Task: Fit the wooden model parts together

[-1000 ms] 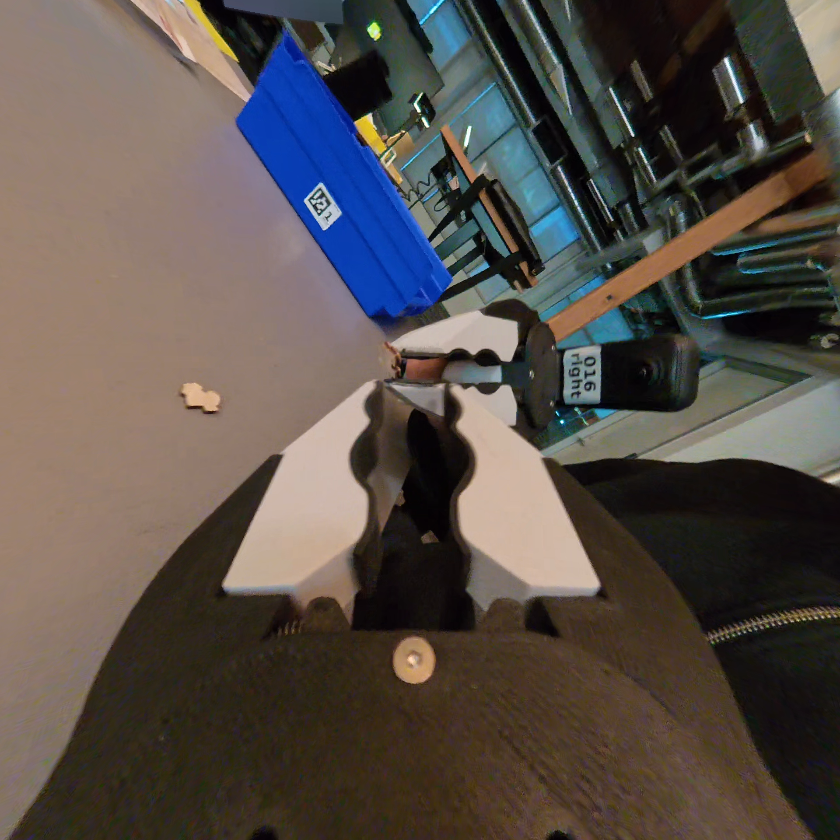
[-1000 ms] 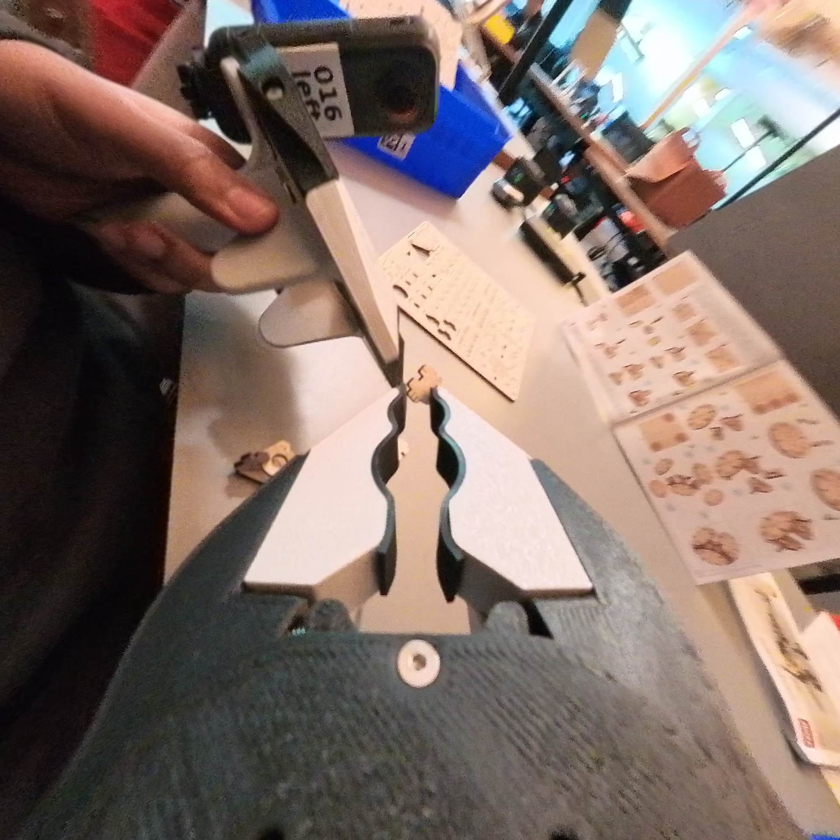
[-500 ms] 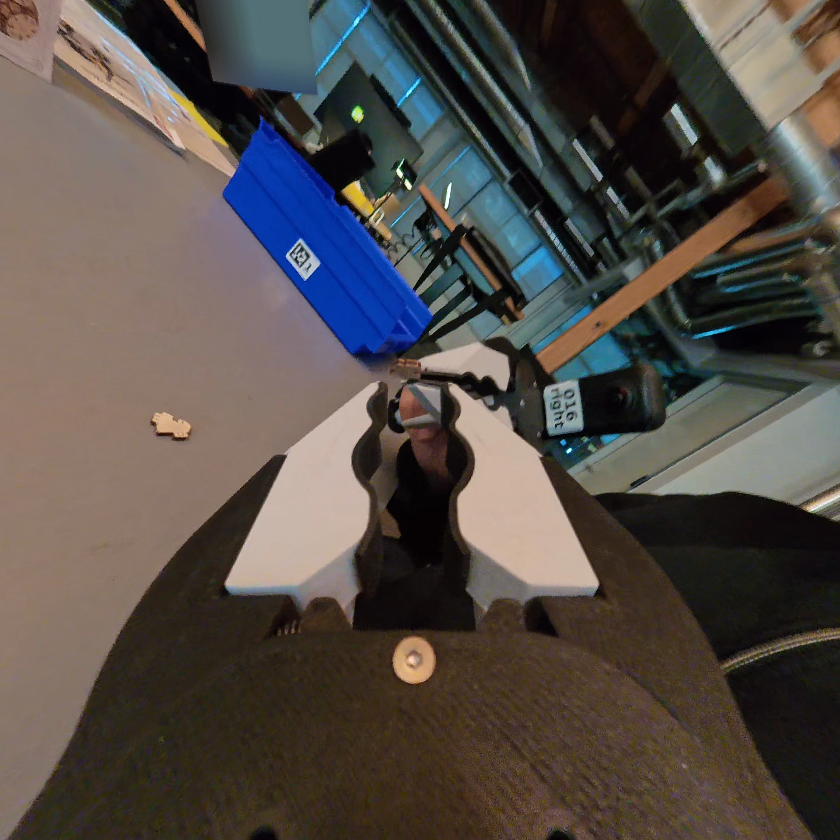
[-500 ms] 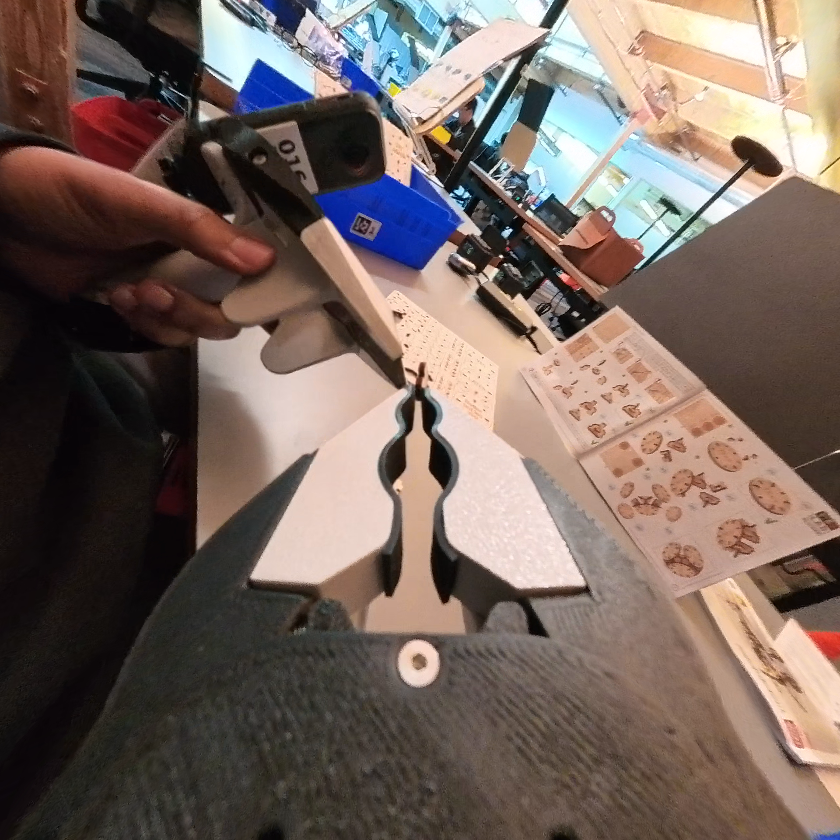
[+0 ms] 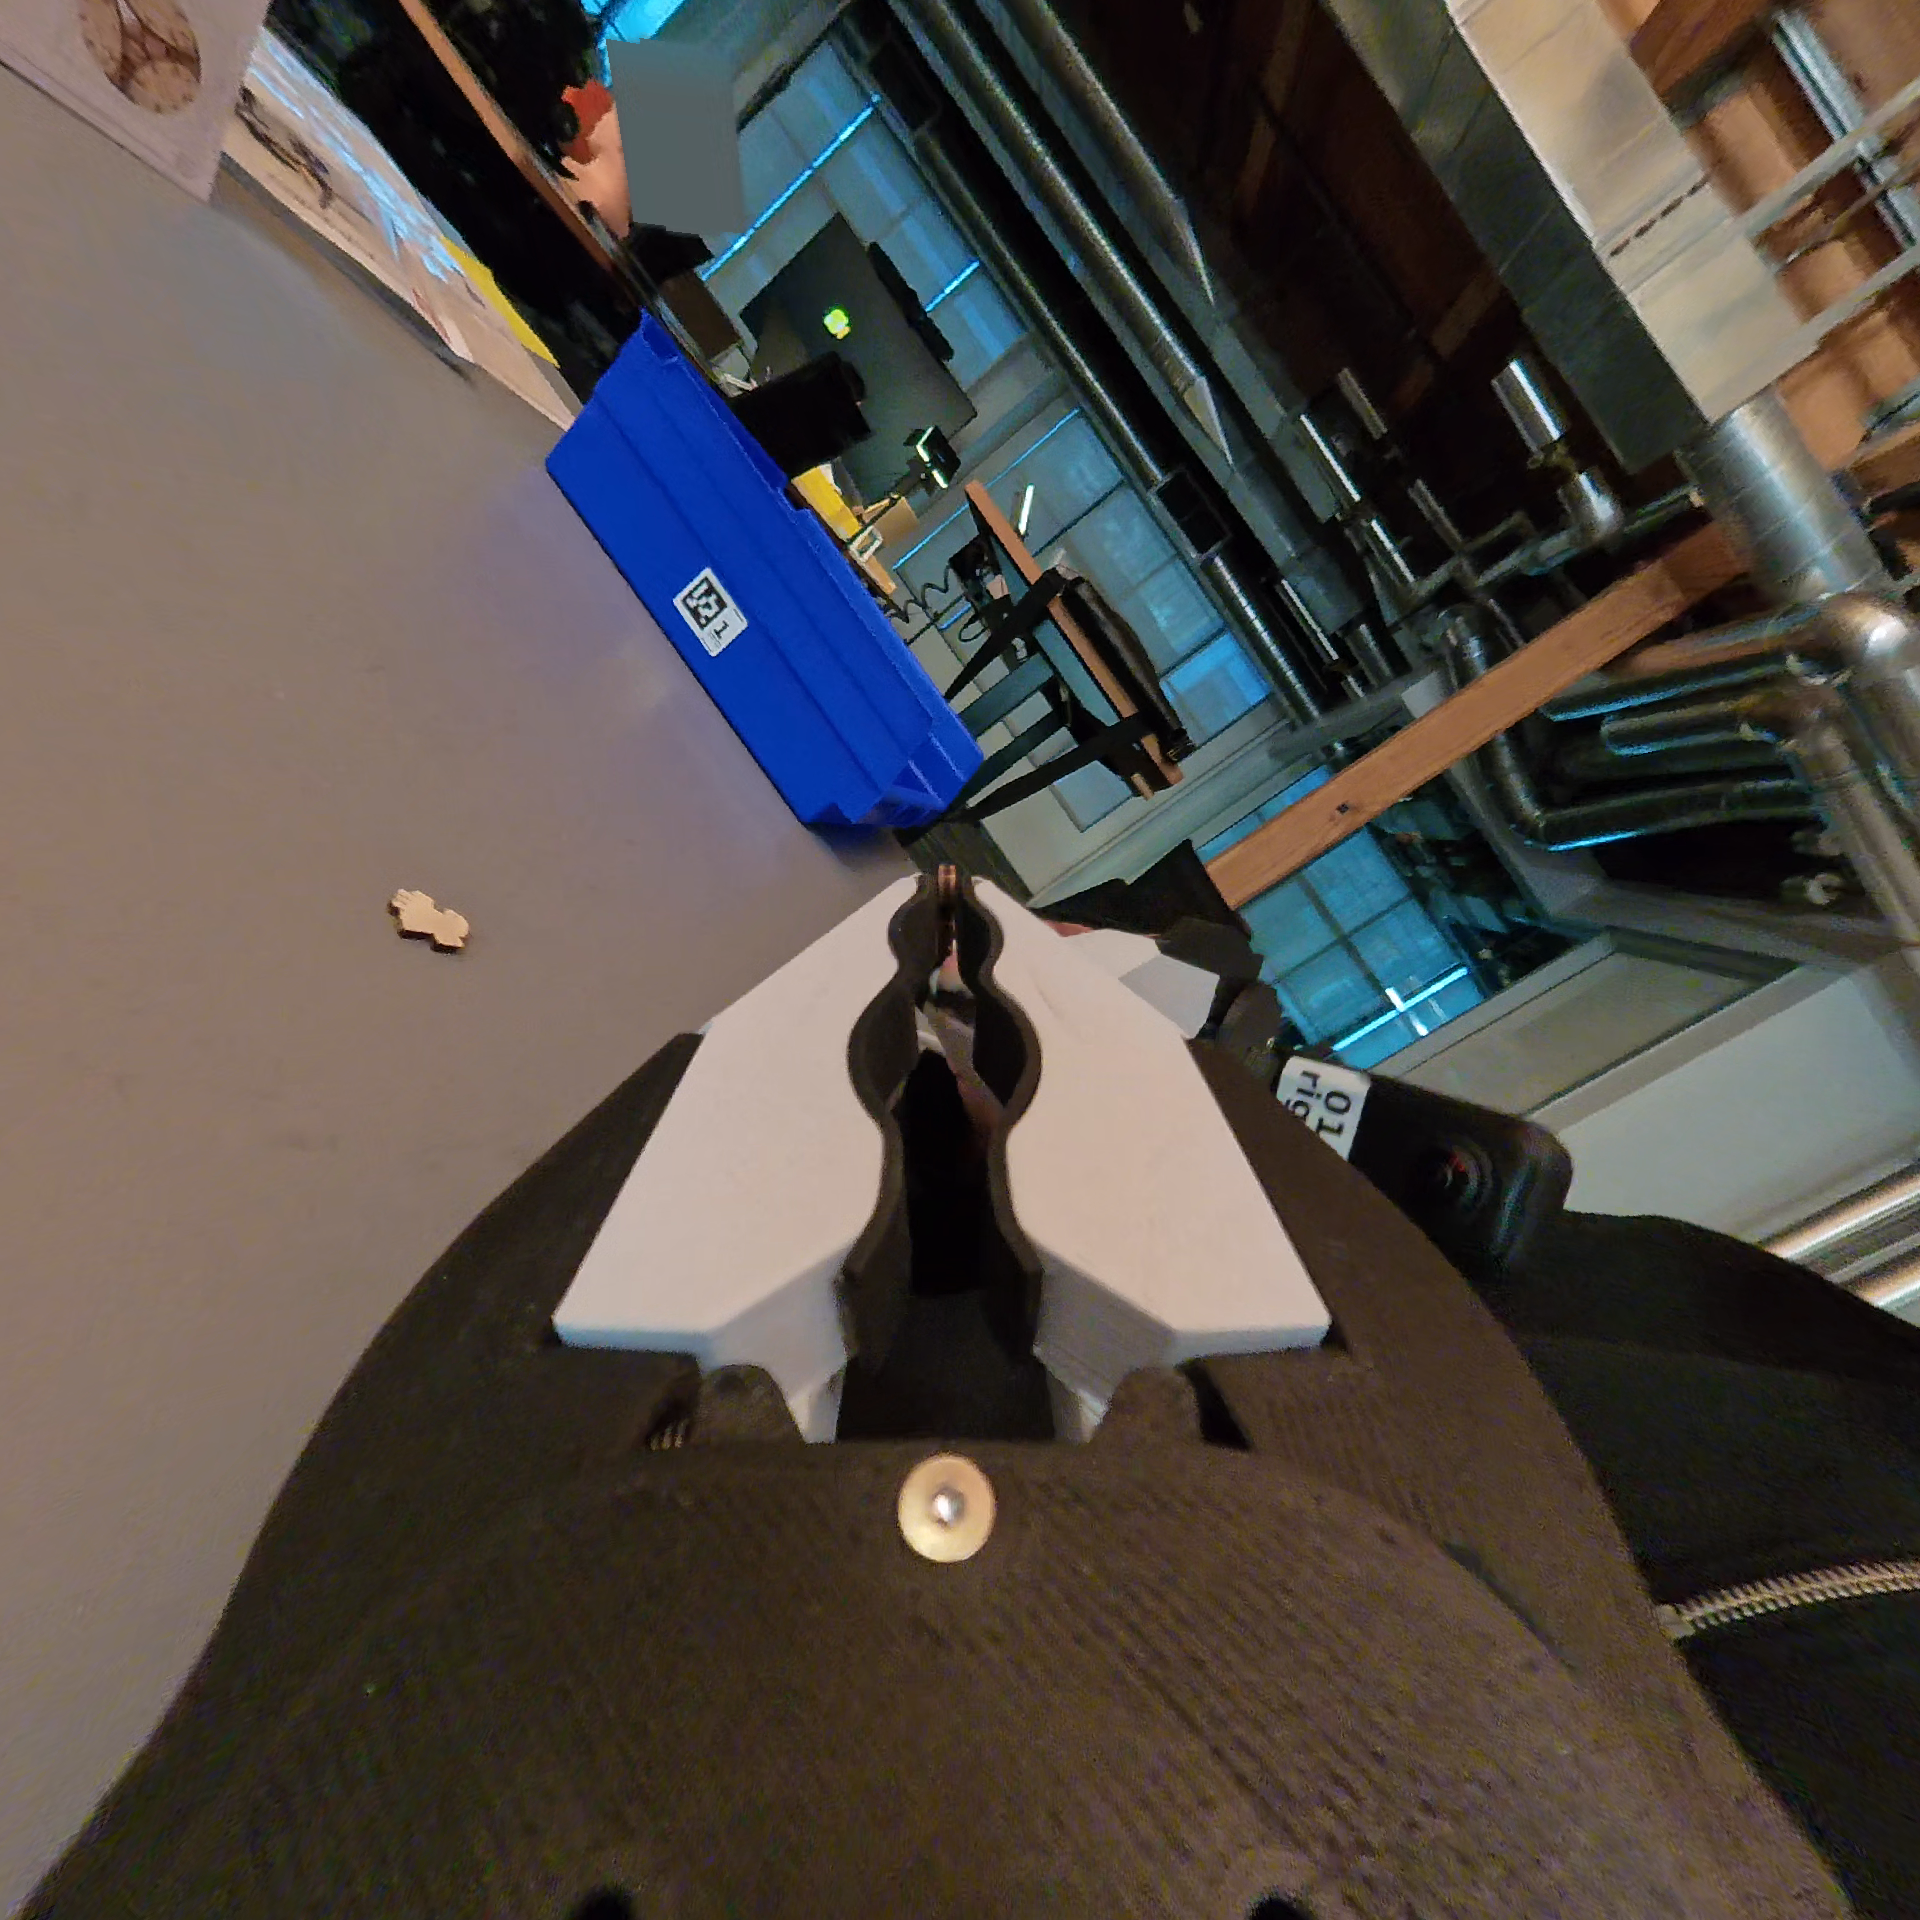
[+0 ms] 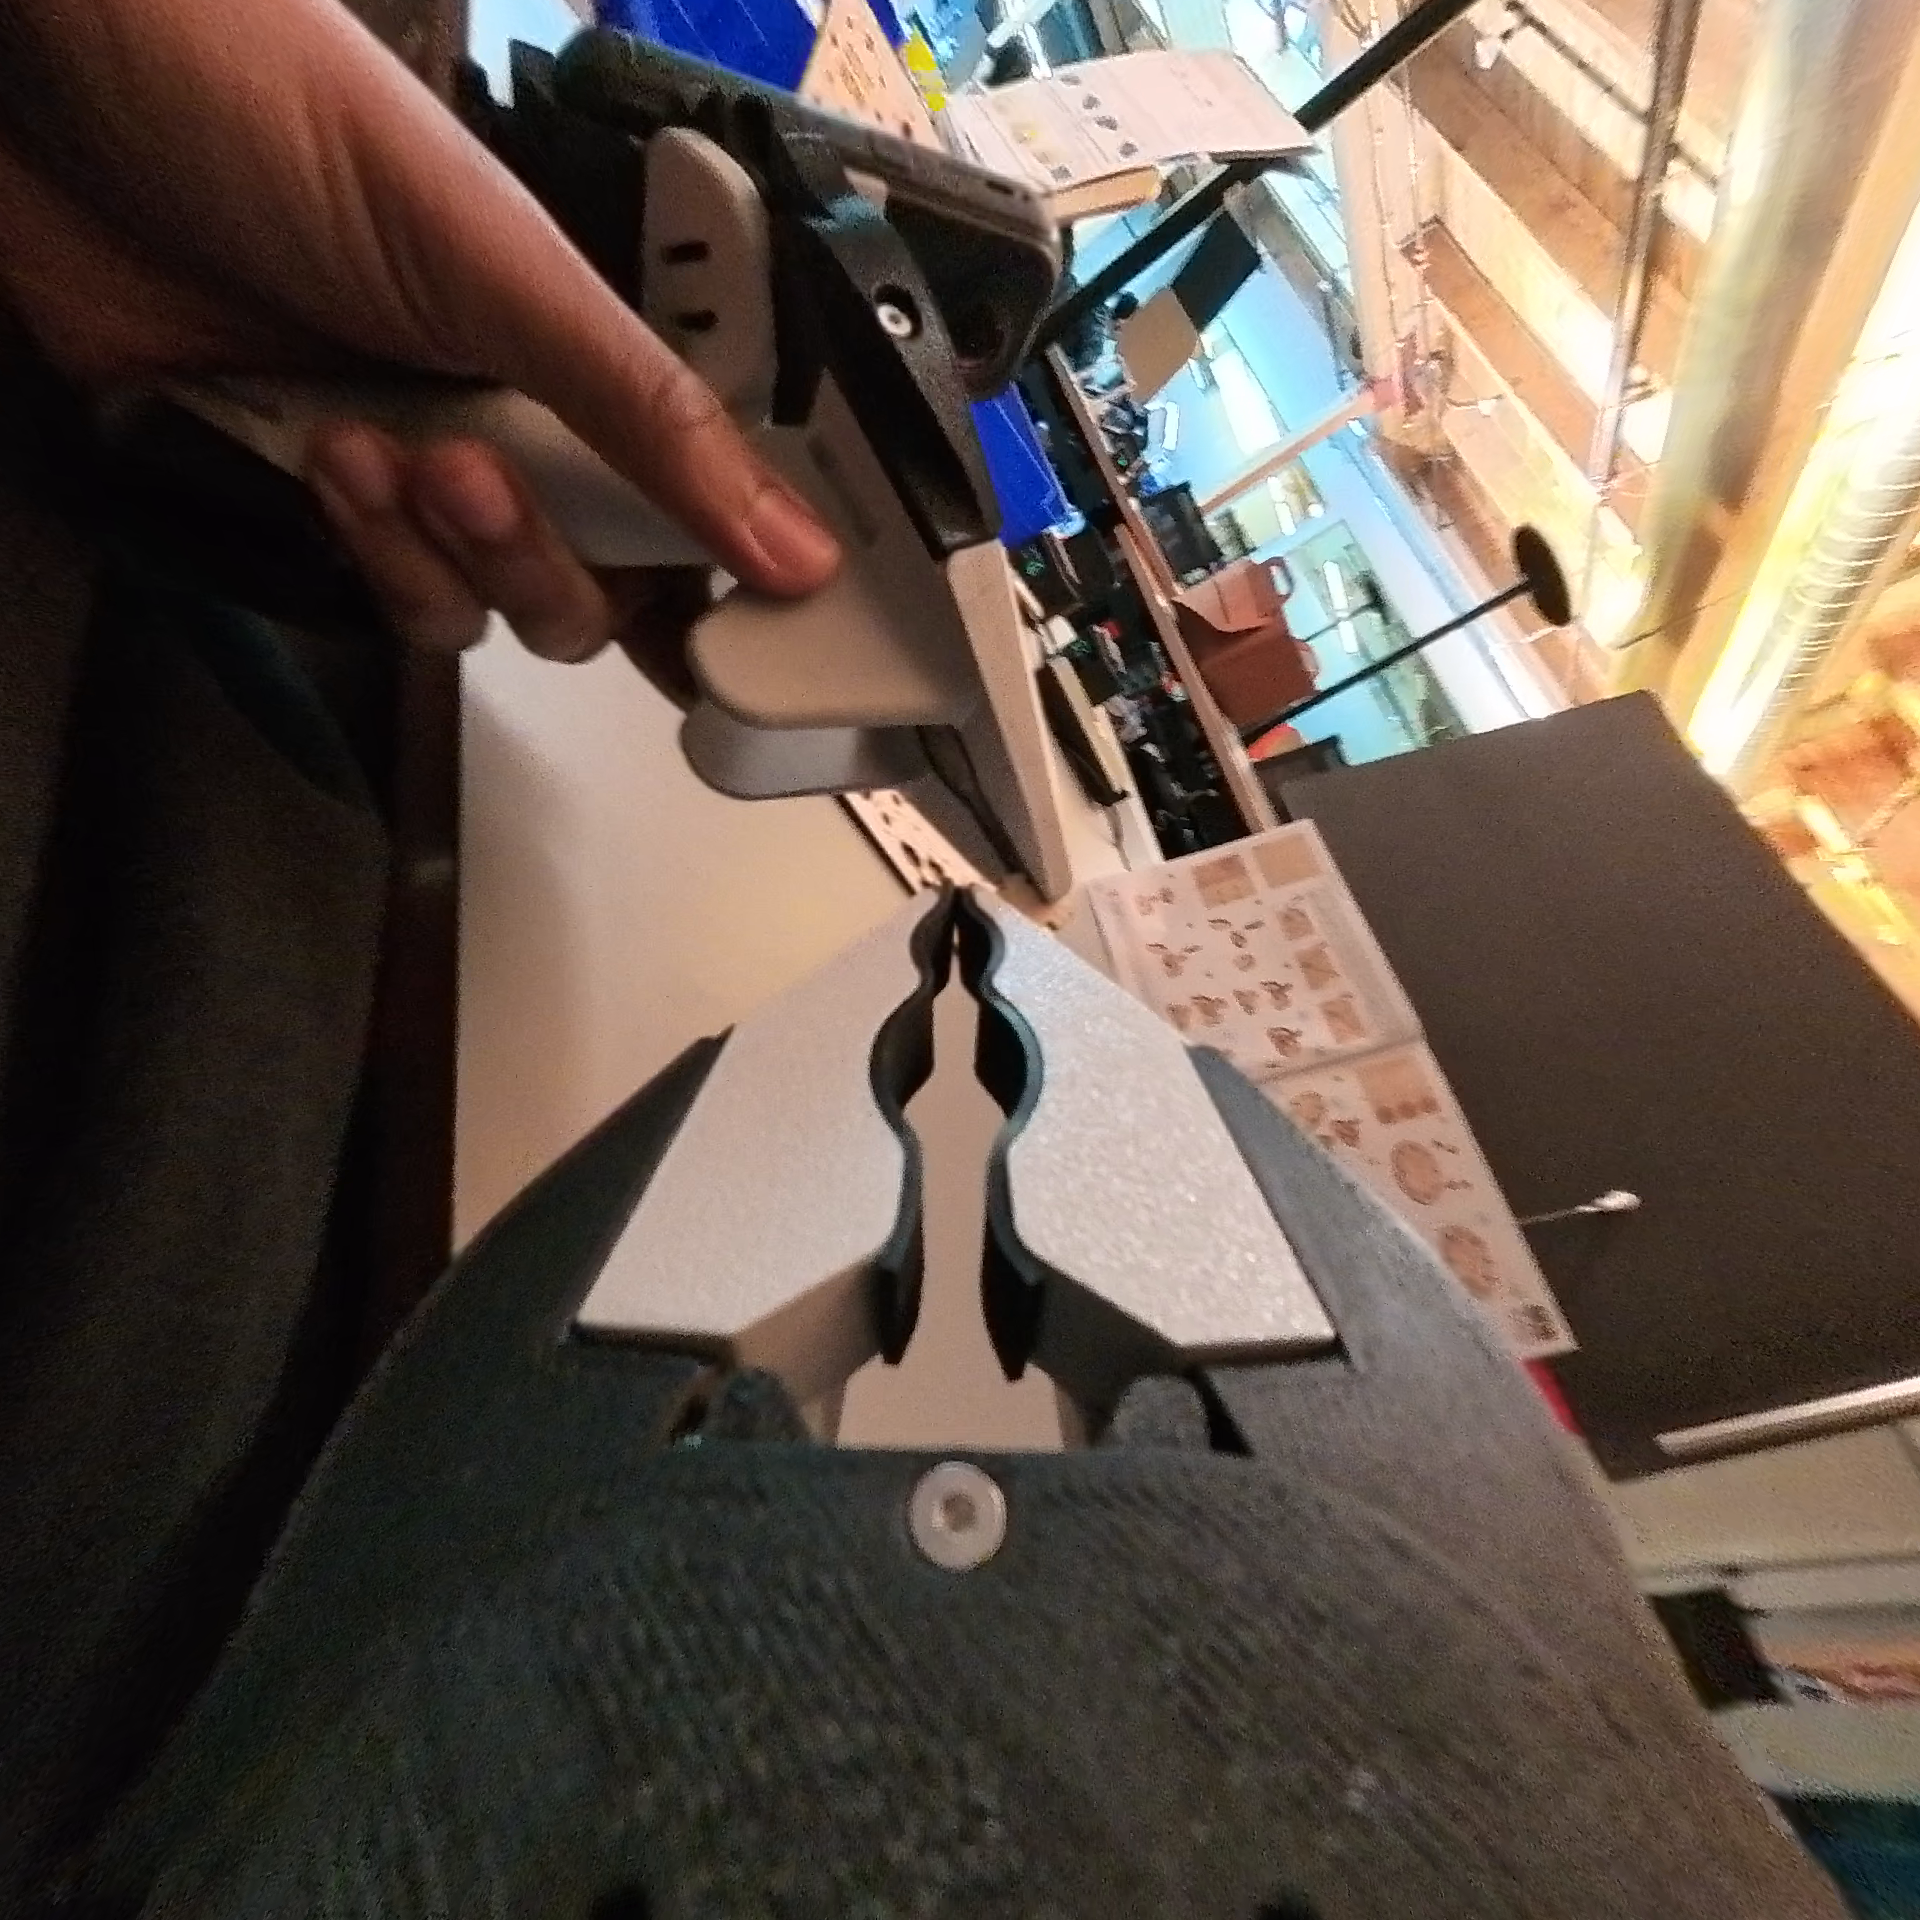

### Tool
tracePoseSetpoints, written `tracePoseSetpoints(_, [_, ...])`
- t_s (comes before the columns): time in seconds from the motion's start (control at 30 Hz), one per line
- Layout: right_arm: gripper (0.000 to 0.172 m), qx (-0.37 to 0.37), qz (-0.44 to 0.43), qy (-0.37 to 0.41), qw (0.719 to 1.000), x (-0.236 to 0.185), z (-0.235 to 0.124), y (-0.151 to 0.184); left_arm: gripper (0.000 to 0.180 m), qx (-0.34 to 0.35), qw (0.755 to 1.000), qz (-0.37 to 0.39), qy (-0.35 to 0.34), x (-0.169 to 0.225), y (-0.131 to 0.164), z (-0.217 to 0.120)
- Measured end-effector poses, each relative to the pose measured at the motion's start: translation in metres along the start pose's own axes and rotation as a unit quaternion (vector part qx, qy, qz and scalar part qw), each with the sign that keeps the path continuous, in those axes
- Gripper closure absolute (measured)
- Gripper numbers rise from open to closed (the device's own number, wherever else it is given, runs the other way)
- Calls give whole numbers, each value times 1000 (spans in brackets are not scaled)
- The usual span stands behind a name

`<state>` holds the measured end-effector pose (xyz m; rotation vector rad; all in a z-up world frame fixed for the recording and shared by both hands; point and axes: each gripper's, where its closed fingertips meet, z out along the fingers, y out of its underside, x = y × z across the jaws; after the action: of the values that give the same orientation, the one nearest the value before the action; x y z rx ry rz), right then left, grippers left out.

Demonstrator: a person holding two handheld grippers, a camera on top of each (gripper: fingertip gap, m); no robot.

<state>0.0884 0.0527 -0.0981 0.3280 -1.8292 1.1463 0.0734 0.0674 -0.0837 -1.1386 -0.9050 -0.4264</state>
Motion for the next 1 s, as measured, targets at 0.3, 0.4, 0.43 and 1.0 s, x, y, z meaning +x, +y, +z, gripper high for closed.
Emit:
tracePoseSetpoints(0.3, [164,73,296,-105,947,16,-8,16,179,-79,986,144,-39,-5,15,7])
tracePoseSetpoints(0.4, [163,105,395,-160,899,17,-10,20,180,-83,987,139,-26,-4,14,12])
tracePoseSetpoints(0.43, [160,111,421,-175,883,18,-10,23,179,-83,989,125,-18,-4,13,14])
tracePoseSetpoints(1.0, [172,172,579,-204,771,49,-24,45,163,-86,994,65,17,-14,3,41])
